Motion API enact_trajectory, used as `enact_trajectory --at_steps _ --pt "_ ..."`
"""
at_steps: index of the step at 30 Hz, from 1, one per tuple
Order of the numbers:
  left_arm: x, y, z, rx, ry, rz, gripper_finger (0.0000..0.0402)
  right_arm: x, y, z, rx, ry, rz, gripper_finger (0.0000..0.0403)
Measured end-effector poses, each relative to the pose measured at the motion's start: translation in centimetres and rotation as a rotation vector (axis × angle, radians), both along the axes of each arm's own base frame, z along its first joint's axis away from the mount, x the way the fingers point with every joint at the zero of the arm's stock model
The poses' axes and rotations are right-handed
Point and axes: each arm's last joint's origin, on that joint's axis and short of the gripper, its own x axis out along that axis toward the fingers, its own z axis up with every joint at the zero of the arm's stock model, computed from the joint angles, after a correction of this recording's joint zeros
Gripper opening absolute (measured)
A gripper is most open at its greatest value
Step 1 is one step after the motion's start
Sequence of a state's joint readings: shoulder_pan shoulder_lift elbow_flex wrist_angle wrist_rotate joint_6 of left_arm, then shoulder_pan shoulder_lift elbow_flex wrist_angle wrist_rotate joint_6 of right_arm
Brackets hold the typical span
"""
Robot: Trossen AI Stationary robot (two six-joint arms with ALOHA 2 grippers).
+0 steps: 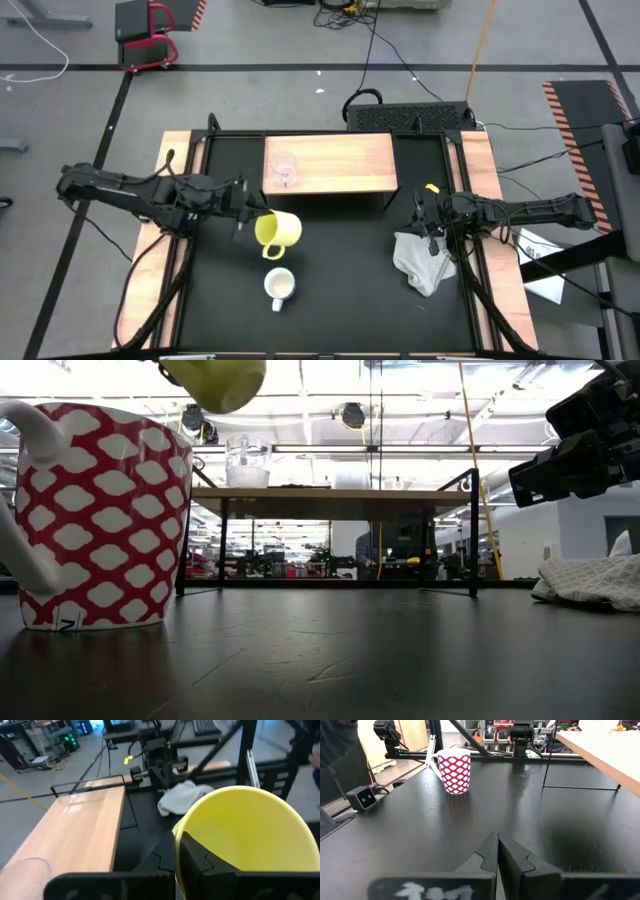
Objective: Stack small to large cups/mugs on shelf
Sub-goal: Put the yellow mug on the shelf
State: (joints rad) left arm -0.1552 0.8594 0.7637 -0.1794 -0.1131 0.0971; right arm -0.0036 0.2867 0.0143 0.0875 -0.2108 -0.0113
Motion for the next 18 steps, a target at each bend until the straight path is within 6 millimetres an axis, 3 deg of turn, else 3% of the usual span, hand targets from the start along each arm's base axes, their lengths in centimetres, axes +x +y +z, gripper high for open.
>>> enact_trajectory --at_steps 7,18 --pt "0.2 0.0 -2.2 0.000 0.020 0.001 0.0005 0.0 0.0 0.1 0.002 -0.007 0.000 0.0000" --pt "-0.7 0.3 -2.6 0.034 -0.040 0.054 0.0005 0.0 0.0 0.1 0.007 -0.004 -0.001 0.0000"
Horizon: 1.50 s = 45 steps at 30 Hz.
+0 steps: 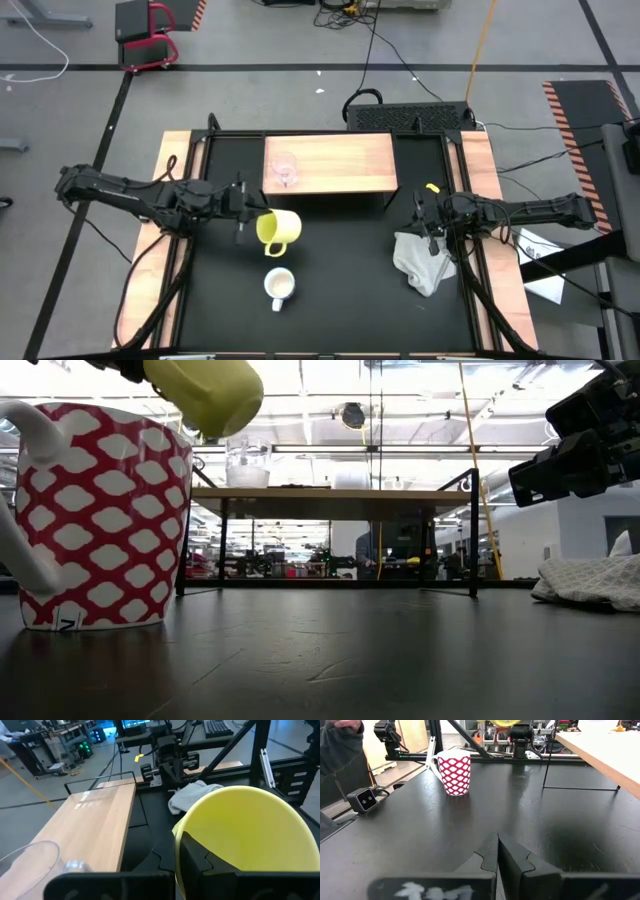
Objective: Stack small to large cups/mugs on shelf
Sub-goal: Put the yellow mug on the shelf
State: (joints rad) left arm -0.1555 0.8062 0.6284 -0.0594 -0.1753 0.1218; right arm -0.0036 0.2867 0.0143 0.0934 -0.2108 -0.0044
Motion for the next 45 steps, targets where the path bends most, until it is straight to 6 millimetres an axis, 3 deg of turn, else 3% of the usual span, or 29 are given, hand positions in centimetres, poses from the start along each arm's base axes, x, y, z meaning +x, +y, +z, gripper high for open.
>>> enact_trajectory --at_steps 21,28,45 --pt "-0.1 1.0 -4.2 0.006 -0.067 -0.016 0.0005 0.0 0.0 0.0 -0.003 -0.004 0.000 0.0000" --pt "-0.1 1.1 -4.1 -0.003 -0.080 -0.019 0.0005 0.0 0.0 0.0 -0.003 -0.004 0.000 0.0000" --pt "1.1 1.4 -2.1 -0.052 -0.333 0.013 0.0005 0.0 0.0 0.1 -0.007 -0.010 0.000 0.0000"
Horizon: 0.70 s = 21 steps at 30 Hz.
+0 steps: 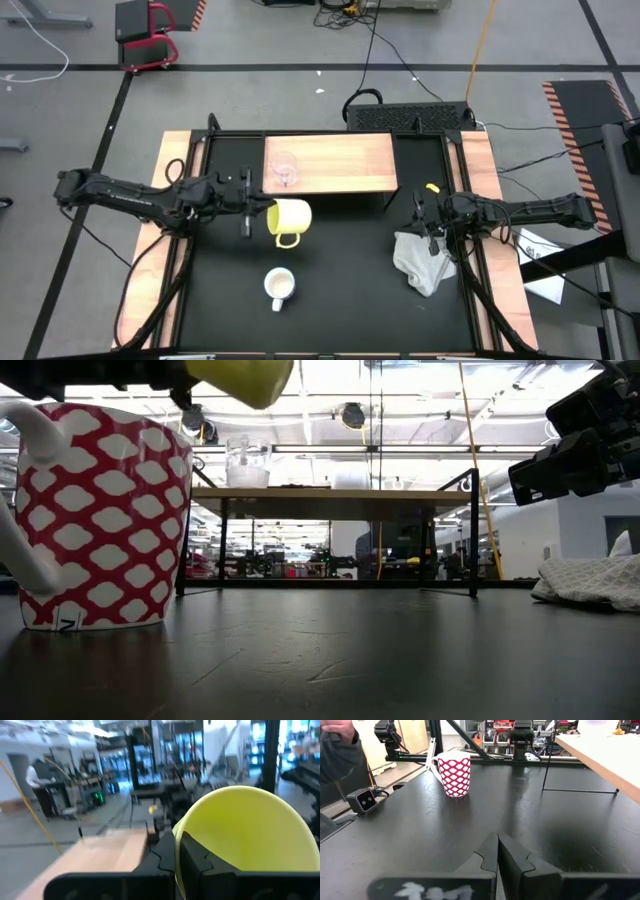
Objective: Stack small to large cups/mugs on shelf
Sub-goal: Put the yellow mug on the shelf
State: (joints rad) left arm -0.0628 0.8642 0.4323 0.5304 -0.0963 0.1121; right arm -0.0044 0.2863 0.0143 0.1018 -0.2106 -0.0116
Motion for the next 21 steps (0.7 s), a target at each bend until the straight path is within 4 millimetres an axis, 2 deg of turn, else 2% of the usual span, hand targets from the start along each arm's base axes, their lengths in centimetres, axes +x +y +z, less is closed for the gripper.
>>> enact_trajectory --at_steps 11,21 --pt "1.7 1.3 -0.1 -0.030 -0.088 0.047 0.0005 0.0 0.0 0.0 0.000 -0.001 0.000 0.0000" --pt "3.8 2.5 3.0 -0.045 -0.061 0.096 0.0005 0.0 0.0 0.0 0.000 0.000 0.000 0.0000"
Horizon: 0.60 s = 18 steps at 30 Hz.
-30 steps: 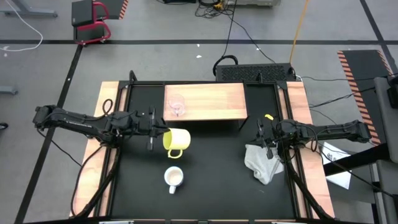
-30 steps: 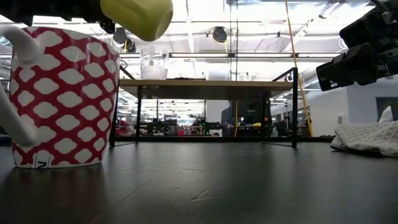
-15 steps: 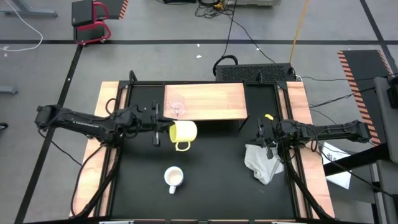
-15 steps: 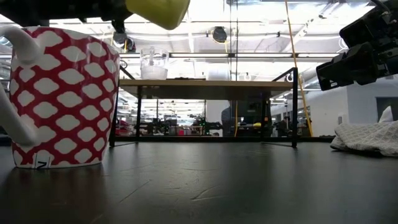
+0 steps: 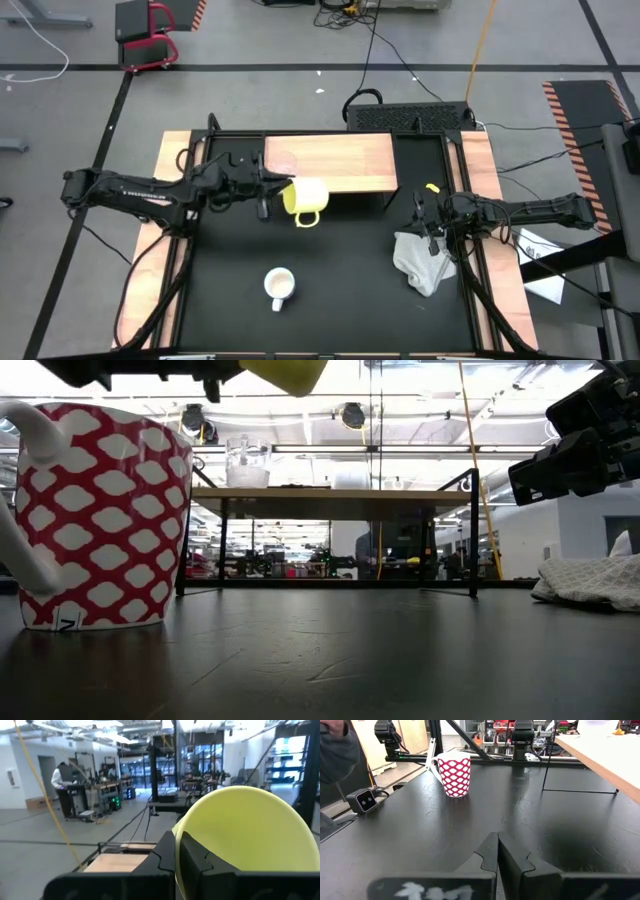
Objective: Stack small to large cups/mugs on shelf
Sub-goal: Put the yellow mug on the shelf
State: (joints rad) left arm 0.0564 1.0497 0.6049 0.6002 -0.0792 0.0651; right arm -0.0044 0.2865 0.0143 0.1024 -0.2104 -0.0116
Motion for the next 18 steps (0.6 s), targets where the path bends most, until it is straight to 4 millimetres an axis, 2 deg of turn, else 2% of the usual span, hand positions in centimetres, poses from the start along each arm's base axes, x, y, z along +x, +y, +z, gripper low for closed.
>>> enact_trajectory --at_steps 10,18 --pt "1.5 1.6 2.4 -0.001 0.000 0.061 0.0005 0.0 0.0 0.0 0.000 0.002 0.000 0.0000" --pt "1.8 2.7 3.9 -0.058 0.114 0.099 0.0005 0.0 0.0 0.0 0.000 0.006 0.000 0.0000"
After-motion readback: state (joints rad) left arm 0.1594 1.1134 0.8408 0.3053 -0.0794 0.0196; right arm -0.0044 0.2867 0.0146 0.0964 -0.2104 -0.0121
